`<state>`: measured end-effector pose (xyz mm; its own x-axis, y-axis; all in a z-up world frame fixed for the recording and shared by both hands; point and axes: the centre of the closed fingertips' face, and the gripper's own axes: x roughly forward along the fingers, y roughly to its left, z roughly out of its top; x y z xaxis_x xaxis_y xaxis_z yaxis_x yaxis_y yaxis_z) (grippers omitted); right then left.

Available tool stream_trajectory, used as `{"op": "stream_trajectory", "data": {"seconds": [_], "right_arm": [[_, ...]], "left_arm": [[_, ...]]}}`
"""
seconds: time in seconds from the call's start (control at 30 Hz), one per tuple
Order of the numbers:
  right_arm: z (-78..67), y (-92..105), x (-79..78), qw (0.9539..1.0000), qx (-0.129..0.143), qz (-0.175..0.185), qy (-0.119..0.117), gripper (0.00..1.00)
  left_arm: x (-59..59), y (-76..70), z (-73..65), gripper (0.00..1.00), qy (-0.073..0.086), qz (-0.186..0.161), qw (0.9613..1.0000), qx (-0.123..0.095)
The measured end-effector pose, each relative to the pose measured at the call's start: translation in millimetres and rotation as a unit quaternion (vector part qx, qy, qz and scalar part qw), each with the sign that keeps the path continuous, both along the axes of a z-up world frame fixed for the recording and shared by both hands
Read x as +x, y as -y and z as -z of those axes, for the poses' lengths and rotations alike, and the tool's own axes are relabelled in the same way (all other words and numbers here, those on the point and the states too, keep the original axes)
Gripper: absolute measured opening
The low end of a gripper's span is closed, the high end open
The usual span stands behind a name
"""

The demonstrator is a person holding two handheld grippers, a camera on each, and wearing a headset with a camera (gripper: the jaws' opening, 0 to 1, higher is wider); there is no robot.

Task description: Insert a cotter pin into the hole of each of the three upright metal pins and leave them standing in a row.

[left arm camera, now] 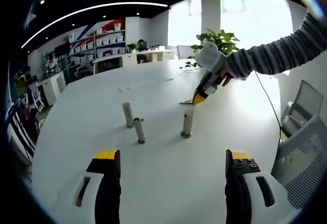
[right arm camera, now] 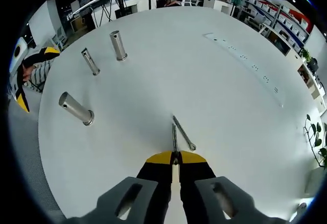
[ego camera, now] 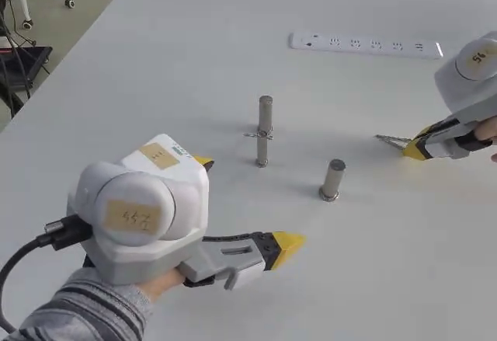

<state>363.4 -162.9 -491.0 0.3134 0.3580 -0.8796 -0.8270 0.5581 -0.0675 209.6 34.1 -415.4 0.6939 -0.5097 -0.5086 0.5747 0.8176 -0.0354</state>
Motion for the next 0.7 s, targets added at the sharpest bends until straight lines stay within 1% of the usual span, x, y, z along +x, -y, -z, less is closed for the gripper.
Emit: {"op": "stream_trajectory", "data": {"seconds": [0.03, 0.13, 0.23, 0.3, 0.33, 0.37, 0.4, 0.5, 0.53, 0.6, 0.63, 0.67, 0.7], "right_arm": [[0.1, 0.0, -0.2, 1.0, -0.003, -0.006, 0.002, 0.0], [0.2, -0.1, -0.6, 0.9999, -0.003, -0.01, 0.005, 0.0], [-0.3, -2.4, -4.1, 0.9998, 0.003, -0.012, 0.016, 0.0], [-0.9, -2.9, -6.4, 0.9997, 0.007, -0.012, 0.023, 0.0], [-1.8, -3.6, -8.0, 0.9994, 0.008, -0.014, 0.031, 0.0], [-3.4, -5.0, -8.6, 0.9991, 0.013, -0.015, 0.038, 0.0], [-6.6, -7.8, -8.8, 0.9983, 0.026, -0.014, 0.051, 0.0], [-11.6, -9.9, -15.3, 0.9973, 0.032, -0.016, 0.064, 0.0], [-14.0, -11.5, -18.2, 0.9967, 0.035, -0.02, 0.07, 0.0], [-17.6, -15.5, -23.1, 0.9958, 0.043, -0.027, 0.076, 0.0], [-20.9, -18.3, -25.5, 0.9949, 0.047, -0.031, 0.084, 0.0], [-22.7, -19.9, -28.3, 0.9946, 0.049, -0.034, 0.085, 0.0], [-26.6, -24.5, -31.7, 0.9933, 0.058, -0.042, 0.091, 0.0]], "left_arm": [[-0.2, 0.1, 0.1, 0.82, -0.002, -0.001, 1.0, -0.002], [0.2, 0.1, -0.7, 0.82, -0.001, -0.002, 1.0, -0.003], [0.5, -0.6, -1.5, 0.8, -0.002, -0.004, 1.0, -0.005], [0.8, -1.3, -1.9, 0.77, -0.001, -0.004, 1.0, -0.005], [1.1, -2.0, -2.1, 0.74, 0.0, -0.004, 1.0, -0.003], [0.9, -1.9, -2.3, 0.71, 0.0, -0.002, 1.0, -0.002], [0.7, -1.7, -2.5, 0.69, -0.001, -0.001, 1.0, -0.002], [0.2, -0.3, -3.3, 0.64, 0.001, 0.004, 1.0, -0.003], [-0.5, 1.0, -3.6, 0.64, -0.001, 0.007, 1.0, -0.004], [-0.9, 3.1, -4.1, 0.61, -0.003, 0.01, 0.9999, -0.007], [-1.2, 4.0, -4.1, 0.6, -0.004, 0.012, 0.9999, -0.008], [-1.5, 4.9, -4.0, 0.58, -0.007, 0.014, 0.9998, -0.009], [-1.7, 6.1, -3.9, 0.56, -0.01, 0.016, 0.9998, -0.009]]}}
